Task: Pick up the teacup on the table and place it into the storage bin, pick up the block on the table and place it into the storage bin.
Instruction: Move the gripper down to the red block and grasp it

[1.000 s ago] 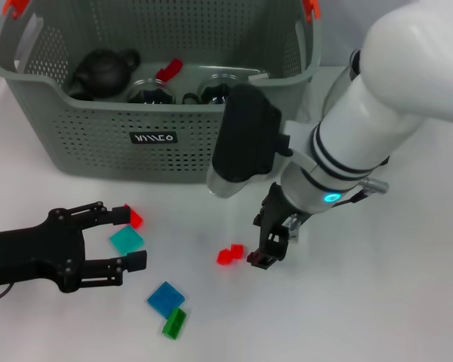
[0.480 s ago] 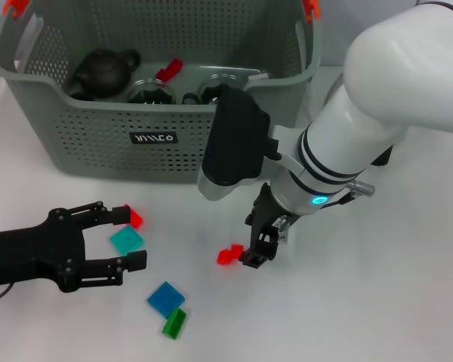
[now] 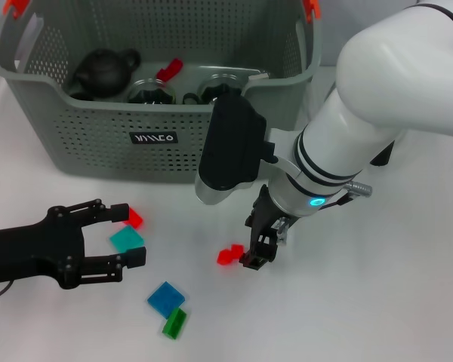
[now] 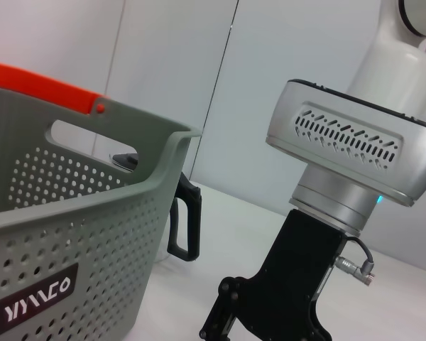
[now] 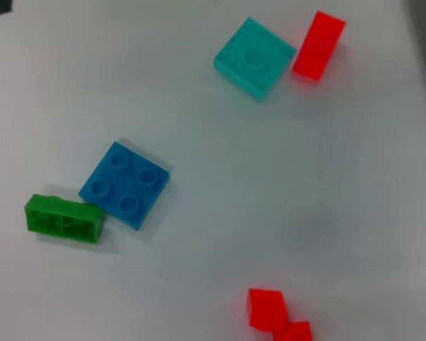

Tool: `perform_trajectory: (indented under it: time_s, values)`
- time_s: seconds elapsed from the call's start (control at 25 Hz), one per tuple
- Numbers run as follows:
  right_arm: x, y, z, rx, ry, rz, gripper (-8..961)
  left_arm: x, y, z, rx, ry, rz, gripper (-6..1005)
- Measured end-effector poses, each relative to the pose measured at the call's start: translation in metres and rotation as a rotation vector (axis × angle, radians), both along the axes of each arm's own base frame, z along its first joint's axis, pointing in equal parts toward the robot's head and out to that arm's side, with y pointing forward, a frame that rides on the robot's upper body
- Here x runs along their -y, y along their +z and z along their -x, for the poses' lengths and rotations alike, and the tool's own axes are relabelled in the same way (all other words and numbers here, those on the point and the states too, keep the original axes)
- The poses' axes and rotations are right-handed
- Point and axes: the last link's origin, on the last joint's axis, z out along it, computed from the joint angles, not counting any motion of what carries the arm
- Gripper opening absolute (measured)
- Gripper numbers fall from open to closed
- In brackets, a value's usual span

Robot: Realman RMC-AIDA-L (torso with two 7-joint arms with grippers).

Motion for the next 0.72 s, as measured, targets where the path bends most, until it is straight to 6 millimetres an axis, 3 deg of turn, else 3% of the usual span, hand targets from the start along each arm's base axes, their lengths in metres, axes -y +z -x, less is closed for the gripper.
perform_trajectory:
  time_s: [0.72]
  values:
    - [0.004,-0.0073,-0.0006,-0.001,0.021,0.011,638,-0.0012,0.0017,0.0,0.007,0.005,-0.014,855]
